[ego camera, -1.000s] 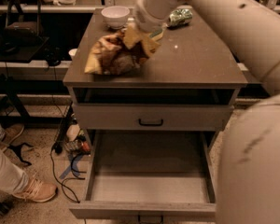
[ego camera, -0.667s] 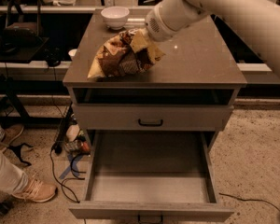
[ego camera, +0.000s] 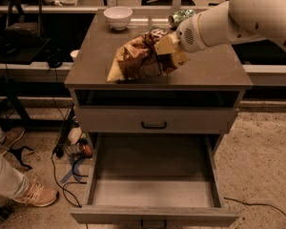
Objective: Place brown chip bag into middle drawer
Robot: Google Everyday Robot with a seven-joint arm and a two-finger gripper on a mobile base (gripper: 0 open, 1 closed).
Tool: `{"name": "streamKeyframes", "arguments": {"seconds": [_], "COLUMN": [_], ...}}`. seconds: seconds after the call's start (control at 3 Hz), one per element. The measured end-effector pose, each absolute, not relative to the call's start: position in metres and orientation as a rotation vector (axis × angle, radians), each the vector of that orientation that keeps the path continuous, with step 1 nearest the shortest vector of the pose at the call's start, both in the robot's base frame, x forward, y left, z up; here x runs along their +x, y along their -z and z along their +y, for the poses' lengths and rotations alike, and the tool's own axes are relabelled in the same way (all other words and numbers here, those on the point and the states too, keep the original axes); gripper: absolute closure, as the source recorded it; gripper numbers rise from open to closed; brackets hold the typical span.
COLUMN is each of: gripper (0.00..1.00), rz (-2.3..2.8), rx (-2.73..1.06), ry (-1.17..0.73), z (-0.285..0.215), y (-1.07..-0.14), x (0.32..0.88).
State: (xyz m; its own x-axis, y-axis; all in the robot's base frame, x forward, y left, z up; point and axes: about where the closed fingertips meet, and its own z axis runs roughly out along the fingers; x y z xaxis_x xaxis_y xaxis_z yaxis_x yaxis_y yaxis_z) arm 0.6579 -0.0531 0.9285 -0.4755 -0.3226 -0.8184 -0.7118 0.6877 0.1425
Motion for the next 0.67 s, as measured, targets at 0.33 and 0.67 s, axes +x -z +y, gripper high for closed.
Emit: {"name": "streamKeyframes", "arguments": {"seconds": [0.33, 0.67], "gripper": [1.00, 1.00], "rz": [2.087, 2.092], "rx": [-0.798, -0.828], "ry": [-0.613, -0.678], "z": [-0.055, -0.058], "y": [-0.925, -0.916], "x": [0.656, 0.643]}}
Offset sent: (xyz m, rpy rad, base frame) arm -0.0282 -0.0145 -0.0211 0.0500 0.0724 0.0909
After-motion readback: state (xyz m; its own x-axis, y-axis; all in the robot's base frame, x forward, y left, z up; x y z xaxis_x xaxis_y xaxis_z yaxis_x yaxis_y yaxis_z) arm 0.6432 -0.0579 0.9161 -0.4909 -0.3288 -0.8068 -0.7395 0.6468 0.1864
